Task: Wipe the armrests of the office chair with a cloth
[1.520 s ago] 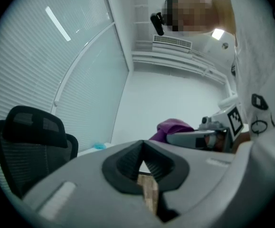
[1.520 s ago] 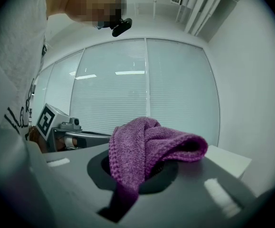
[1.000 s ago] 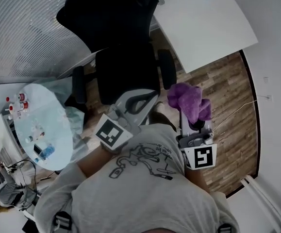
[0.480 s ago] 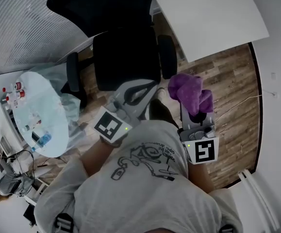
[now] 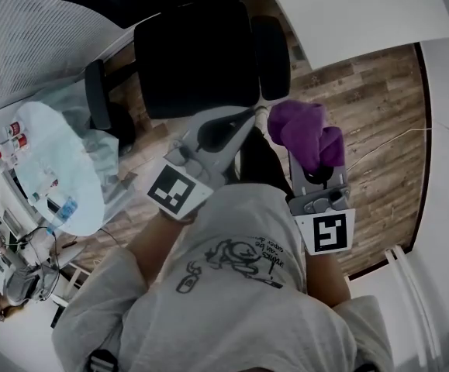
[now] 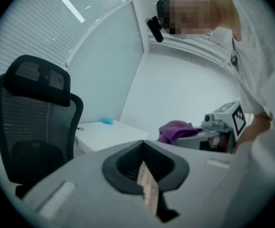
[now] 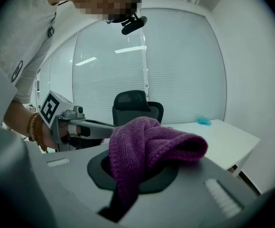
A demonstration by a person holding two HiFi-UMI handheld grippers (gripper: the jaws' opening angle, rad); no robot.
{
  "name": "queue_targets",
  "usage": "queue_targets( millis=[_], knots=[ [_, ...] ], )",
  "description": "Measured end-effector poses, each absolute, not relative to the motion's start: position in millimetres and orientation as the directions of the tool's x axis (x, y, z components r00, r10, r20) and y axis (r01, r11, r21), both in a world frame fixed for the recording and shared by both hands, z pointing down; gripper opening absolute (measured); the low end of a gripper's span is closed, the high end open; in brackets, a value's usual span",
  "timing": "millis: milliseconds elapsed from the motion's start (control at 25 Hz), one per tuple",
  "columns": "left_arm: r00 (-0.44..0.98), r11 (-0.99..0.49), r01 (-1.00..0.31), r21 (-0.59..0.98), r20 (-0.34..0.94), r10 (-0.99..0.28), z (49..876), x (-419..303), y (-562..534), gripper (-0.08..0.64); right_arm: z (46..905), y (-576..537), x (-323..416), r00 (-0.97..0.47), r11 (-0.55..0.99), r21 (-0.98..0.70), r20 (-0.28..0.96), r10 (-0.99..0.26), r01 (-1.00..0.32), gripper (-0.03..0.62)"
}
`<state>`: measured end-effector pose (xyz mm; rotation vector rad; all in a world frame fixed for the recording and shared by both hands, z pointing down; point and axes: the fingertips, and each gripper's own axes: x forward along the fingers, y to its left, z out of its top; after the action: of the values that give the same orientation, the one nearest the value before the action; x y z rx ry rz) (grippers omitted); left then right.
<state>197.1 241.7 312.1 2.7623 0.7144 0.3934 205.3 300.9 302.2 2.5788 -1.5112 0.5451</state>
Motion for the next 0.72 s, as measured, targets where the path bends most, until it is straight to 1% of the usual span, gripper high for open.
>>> queue_targets(
  millis=[440,720],
  knots=[
    [0.836,-0.847,0.418,0.327,0.225,0.500,386,212,245,0.000,395,306,224,0.419,-0.502,-0.092,0.435,-0.797,-0.860,0.034],
    [0.829,-0.851,0.412,0.327,0.254,0.498,437,220,241,0.000,448,293,234,0.374,-0.459,-0.069,0.479,-0.794,-0.886,0.034]
  ],
)
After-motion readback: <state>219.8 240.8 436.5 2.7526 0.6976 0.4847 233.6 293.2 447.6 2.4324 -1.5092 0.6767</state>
